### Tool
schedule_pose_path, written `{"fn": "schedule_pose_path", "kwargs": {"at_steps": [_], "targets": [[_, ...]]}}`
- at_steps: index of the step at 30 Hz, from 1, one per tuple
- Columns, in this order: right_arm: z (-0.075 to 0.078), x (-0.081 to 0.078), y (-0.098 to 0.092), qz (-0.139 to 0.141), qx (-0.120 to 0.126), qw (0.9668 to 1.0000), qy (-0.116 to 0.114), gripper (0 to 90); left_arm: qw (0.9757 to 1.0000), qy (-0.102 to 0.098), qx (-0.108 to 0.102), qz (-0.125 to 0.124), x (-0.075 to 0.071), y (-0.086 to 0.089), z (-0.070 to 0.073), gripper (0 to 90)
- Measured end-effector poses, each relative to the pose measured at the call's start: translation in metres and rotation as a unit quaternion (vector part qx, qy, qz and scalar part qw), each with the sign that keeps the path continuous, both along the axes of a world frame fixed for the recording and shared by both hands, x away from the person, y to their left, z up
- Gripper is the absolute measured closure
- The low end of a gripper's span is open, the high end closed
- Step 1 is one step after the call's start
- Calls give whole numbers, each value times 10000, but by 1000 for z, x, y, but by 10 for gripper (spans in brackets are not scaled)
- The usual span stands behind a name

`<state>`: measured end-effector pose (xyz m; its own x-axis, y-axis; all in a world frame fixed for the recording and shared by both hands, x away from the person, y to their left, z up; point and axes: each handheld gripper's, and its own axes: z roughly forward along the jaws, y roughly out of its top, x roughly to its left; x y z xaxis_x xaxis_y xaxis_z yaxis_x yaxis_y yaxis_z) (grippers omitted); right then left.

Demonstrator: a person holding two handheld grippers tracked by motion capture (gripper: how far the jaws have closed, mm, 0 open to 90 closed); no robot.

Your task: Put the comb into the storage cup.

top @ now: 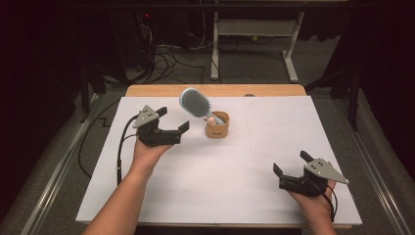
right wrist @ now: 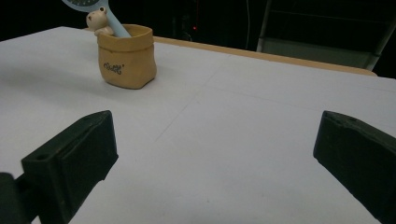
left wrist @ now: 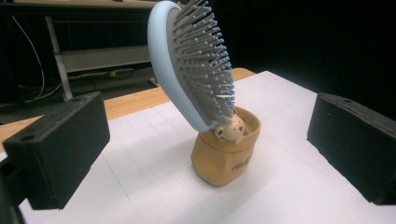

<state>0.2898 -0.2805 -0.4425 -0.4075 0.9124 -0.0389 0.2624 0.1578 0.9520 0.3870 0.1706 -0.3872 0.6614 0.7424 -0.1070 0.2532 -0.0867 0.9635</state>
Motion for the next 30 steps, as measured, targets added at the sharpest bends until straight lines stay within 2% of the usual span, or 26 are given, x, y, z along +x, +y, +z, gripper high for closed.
{"fn": "schedule_pose_path", "kwargs": {"at_steps": [4, 10, 13, 18, 25, 28, 30], "targets": [[0, 0, 0, -1, 0, 10000, -3, 0, 10000, 5, -42, -3, -12, 9, -7, 0], [0, 0, 1, 6, -24, 10000, 1, 0, 9999, 114, 90, 52, -27, 22, -22, 0], [0, -1, 1, 4, -32, 10000, -9, 0, 9995, 272, 149, -5, -33, 27, -30, 0], [1, -2, 1, -14, -21, 10000, -22, 1, 9992, 309, 264, 13, -44, 34, -41, 0], [0, -3, 1, -16, -10, 10000, -8, 1, 9977, 398, 541, 104, -62, 46, -57, 0], [-1, -3, 1, -12, -12, 10000, 26, 1, 9956, 456, 804, 169, -71, 50, -65, 0], [-1, -4, 2, -10, -30, 10000, 27, 1, 9948, 517, 873, 120, -77, 52, -72, 0]]}}
